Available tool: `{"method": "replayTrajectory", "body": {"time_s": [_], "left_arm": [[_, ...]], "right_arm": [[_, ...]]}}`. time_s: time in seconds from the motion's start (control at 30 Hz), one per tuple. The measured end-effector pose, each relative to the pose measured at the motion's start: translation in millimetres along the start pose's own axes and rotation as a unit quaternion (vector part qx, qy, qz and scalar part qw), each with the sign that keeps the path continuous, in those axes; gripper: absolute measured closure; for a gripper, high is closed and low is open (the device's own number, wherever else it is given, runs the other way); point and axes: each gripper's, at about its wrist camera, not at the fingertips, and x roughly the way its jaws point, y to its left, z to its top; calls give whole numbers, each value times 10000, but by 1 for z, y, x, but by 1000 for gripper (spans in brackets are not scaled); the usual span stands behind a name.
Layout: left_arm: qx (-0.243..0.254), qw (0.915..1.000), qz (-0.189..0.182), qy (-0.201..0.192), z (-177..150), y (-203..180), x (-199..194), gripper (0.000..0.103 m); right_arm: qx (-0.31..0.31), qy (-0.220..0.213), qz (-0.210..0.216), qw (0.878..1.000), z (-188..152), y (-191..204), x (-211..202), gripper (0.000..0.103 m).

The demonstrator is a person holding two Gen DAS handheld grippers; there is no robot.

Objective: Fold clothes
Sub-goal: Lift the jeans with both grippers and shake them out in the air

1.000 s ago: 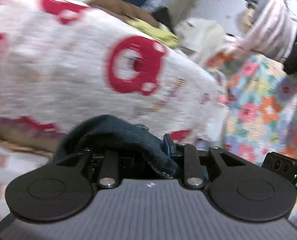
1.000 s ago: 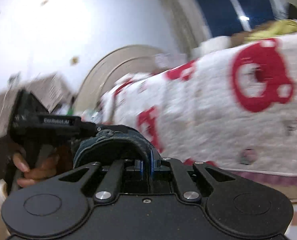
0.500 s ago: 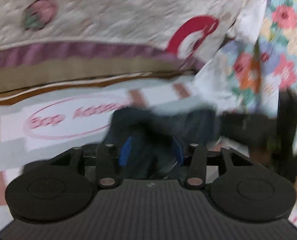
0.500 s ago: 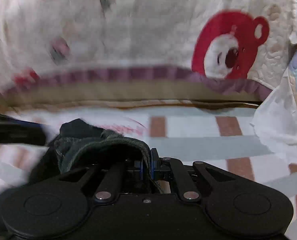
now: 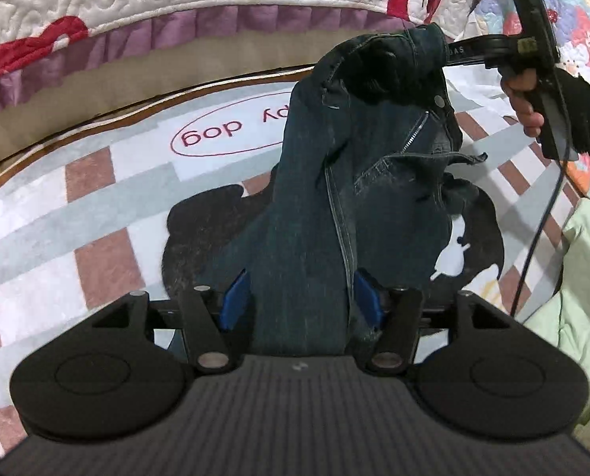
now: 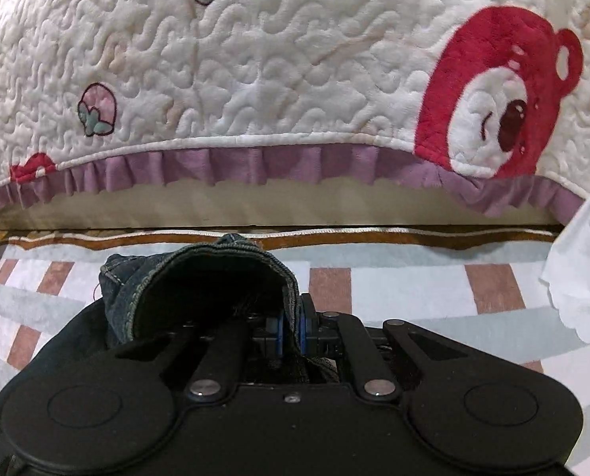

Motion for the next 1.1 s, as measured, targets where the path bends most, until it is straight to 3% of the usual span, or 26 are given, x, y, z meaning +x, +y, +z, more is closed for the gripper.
{"method": "replayTrajectory", "body": {"time_s": [0.1, 0.27, 0.3, 0.4, 0.47, 0.53, 0.57, 0.63, 0.67, 0.7, 0.87, 1.0, 1.1], "left_arm": [[-221, 9992, 343, 13, -5, -3, -2, 40], [-517, 9971, 556, 99, -21, 1, -3, 37], [-636, 9954, 691, 193, -26, 4, -1, 30], [-1195, 9819, 1332, 614, -47, 17, 8, 26], [-1421, 9770, 1385, 784, -62, 22, 17, 26], [-1670, 9747, 1337, 650, -77, 25, 15, 26], [-1787, 9736, 1318, 527, -83, 27, 12, 29], [-1967, 9716, 1283, 281, -96, 28, 6, 54], [-1945, 9725, 1270, 162, -100, 27, 2, 90], [-1899, 9735, 1275, 63, -103, 25, -2, 103], [-1411, 9819, 1142, -545, -101, 14, -26, 103], [-1423, 9790, 806, -1222, -87, 12, -56, 103], [-1422, 9790, 752, -1254, -84, 9, -59, 99]], "right_arm": [[38, -73, -87, 9999, -4, 2, -3, 96], [60, -313, -155, 9994, -12, 4, -18, 96], [76, -324, -158, 9993, -13, 3, -19, 96], [26, -336, -207, 9992, -16, 2, -20, 96], [-35, -393, -237, 9989, -18, 4, -22, 96], [-57, -481, -248, 9985, -21, 5, -23, 96], [-23, -512, -243, 9984, -22, 5, -23, 96], [25, -608, -247, 9978, -25, 6, -25, 96], [32, -674, -255, 9974, -26, 7, -27, 96], [37, -766, -264, 9967, -27, 9, -31, 96], [172, -1471, -214, 9887, -33, 20, -78, 97], [169, -1915, -269, 9810, -35, 29, -124, 97], [-9, -2148, -394, 9759, -37, 35, -148, 97]]}}
